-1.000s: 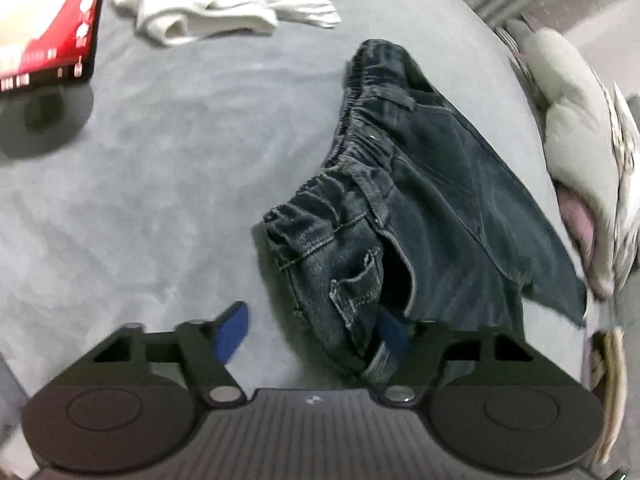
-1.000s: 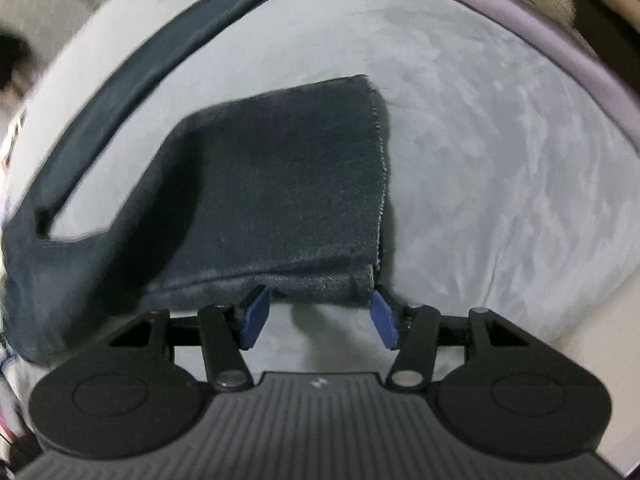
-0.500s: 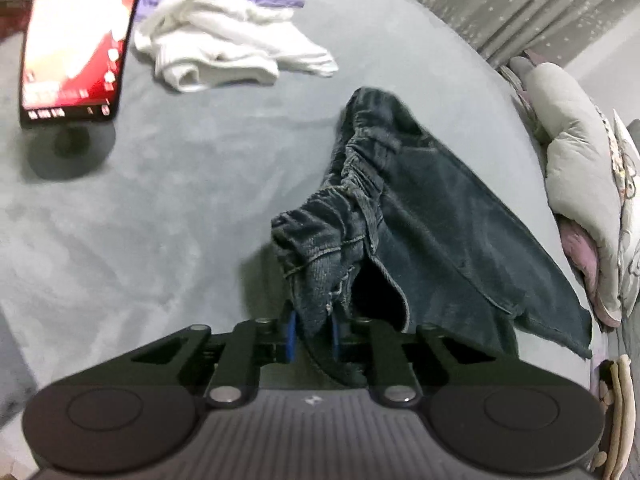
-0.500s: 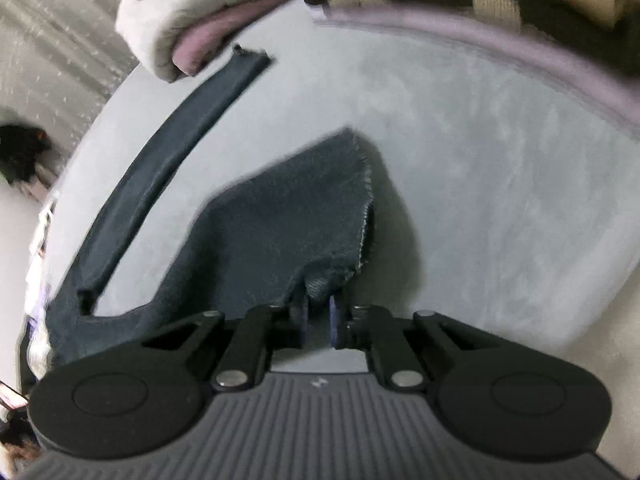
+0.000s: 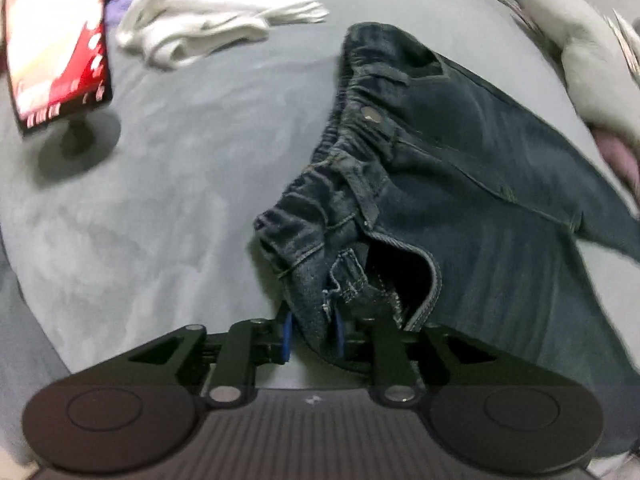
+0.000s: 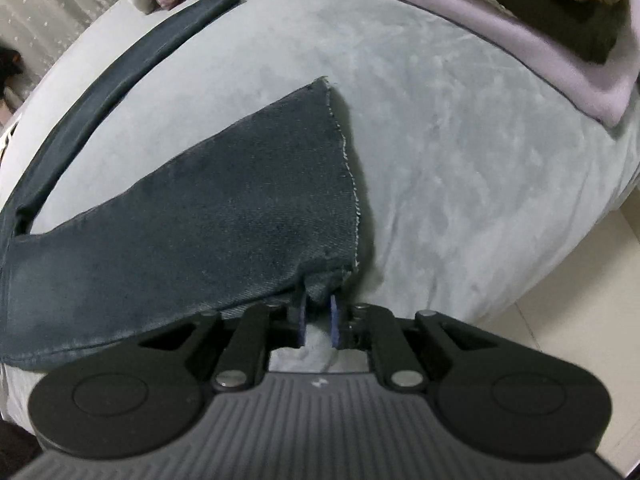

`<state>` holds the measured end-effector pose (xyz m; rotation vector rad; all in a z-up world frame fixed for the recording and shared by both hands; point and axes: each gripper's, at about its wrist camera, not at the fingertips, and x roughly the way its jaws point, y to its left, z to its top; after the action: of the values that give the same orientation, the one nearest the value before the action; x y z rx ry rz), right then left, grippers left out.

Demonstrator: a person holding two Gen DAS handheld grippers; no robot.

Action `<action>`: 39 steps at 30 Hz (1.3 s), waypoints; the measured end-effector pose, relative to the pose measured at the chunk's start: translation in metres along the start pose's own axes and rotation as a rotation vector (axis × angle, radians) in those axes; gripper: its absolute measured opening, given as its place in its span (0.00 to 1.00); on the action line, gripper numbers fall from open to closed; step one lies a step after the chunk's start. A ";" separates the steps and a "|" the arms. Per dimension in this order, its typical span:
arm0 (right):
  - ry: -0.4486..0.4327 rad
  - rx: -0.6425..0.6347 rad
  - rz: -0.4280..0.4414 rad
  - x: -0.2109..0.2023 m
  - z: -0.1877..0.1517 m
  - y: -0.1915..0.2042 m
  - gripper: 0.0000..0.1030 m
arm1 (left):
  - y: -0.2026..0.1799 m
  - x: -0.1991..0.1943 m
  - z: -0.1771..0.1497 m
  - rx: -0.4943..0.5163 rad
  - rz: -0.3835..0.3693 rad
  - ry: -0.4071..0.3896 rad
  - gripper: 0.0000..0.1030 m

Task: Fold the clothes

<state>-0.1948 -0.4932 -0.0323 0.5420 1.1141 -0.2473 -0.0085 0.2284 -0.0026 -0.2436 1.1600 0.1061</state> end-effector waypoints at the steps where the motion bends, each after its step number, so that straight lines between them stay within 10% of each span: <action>1: -0.005 -0.008 -0.003 -0.004 0.002 0.000 0.35 | -0.002 -0.004 0.002 0.022 0.002 0.008 0.51; 5: -0.116 -0.065 -0.007 -0.026 0.028 -0.002 0.49 | -0.006 -0.017 0.008 0.042 -0.032 0.009 0.71; 14: -0.162 -0.089 0.025 0.036 0.086 0.005 0.49 | -0.027 -0.017 0.020 0.072 0.022 -0.019 0.75; 18: -0.192 -0.163 0.037 0.045 0.090 0.011 0.13 | -0.029 -0.014 0.023 0.068 0.037 -0.028 0.75; 24: -0.293 -0.173 0.071 0.030 0.088 0.008 0.10 | -0.033 0.000 0.028 0.090 0.073 -0.016 0.76; 33: -0.265 -0.219 -0.140 0.034 0.087 0.037 0.38 | -0.026 -0.003 0.033 0.067 0.045 -0.038 0.77; 39: -0.304 -0.294 -0.099 0.019 0.099 0.098 0.51 | -0.024 -0.004 0.044 0.017 0.019 -0.065 0.77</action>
<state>-0.0649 -0.4612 0.0116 0.1800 0.8619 -0.2375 0.0343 0.2160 0.0215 -0.2126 1.0980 0.1203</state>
